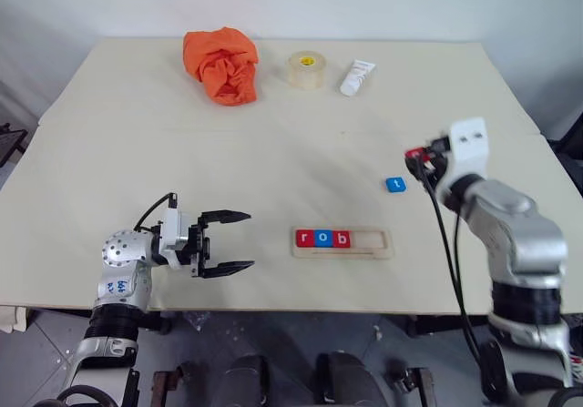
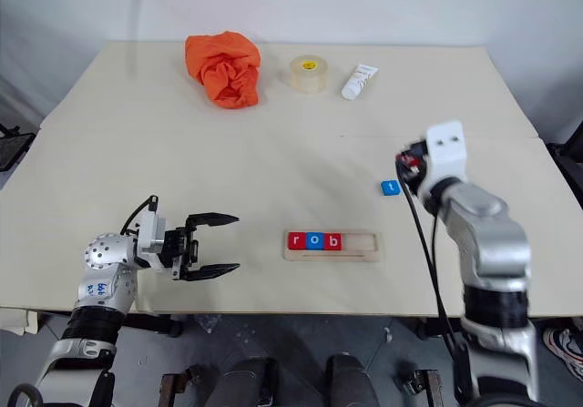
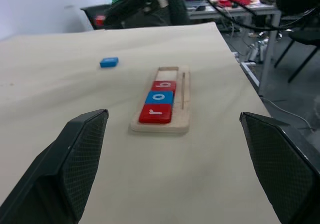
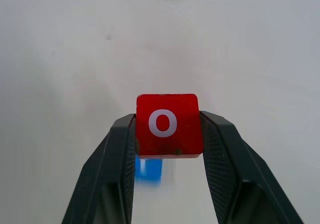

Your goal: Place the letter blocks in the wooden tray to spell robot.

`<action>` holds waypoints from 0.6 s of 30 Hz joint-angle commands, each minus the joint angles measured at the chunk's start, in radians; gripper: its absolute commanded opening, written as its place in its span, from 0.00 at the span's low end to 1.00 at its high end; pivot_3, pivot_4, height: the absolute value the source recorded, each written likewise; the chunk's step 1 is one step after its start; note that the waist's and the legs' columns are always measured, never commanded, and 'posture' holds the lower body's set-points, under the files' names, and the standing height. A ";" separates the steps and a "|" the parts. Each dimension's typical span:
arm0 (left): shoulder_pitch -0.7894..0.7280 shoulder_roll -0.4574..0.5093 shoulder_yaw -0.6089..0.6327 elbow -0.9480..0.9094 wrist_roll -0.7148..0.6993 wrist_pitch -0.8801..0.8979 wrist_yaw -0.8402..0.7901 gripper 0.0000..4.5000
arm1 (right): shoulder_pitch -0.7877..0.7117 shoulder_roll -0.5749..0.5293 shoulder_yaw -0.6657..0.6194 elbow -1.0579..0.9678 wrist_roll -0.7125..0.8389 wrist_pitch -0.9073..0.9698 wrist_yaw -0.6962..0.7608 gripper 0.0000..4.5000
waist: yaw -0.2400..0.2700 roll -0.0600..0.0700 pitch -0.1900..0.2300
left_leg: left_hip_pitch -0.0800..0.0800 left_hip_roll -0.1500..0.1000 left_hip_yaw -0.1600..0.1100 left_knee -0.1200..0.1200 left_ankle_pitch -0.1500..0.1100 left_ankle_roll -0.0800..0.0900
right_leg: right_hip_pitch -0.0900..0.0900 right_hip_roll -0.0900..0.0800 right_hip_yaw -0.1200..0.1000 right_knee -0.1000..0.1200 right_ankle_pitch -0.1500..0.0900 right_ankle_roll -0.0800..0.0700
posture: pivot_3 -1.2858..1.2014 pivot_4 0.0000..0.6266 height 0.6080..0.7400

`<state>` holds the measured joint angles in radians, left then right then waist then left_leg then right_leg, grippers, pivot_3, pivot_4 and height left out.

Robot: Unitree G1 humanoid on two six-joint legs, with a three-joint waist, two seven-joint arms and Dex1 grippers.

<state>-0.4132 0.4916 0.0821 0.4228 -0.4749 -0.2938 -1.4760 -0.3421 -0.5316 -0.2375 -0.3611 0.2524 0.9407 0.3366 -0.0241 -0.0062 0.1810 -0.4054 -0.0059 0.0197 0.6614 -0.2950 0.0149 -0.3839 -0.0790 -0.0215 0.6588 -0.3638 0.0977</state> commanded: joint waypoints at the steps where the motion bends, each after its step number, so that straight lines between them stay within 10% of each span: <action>1: -0.018 0.008 0.015 -0.011 -0.021 -0.002 -0.020 1.00 | 0.131 0.011 -0.080 -0.163 0.037 0.042 -0.003 0.33 | 0.000 0.000 0.000 | 0.000 0.000 0.001 0.000 0.000 0.000 | 0.000 0.000 0.000 0.000 0.000 0.000 | 0.52 0.24 1.00; 18: -0.060 0.023 0.012 0.025 -0.010 0.009 -0.039 1.00 | 0.369 0.196 -0.078 -0.298 0.080 0.074 -0.108 0.33 | -0.002 0.000 0.000 | 0.004 0.000 0.001 0.000 0.001 0.003 | 0.001 0.000 0.003 0.000 0.000 -0.001 | 0.52 0.24 1.00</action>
<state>-0.4640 0.5098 0.0843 0.4485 -0.4753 -0.2826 -1.4995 0.0257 -0.3396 -0.3112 -0.6538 0.3404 1.0450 0.2397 -0.0259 -0.0063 0.1808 -0.4013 -0.0061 0.0205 0.6616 -0.2945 0.0184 -0.3830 -0.0791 -0.0184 0.6588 -0.3633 0.0968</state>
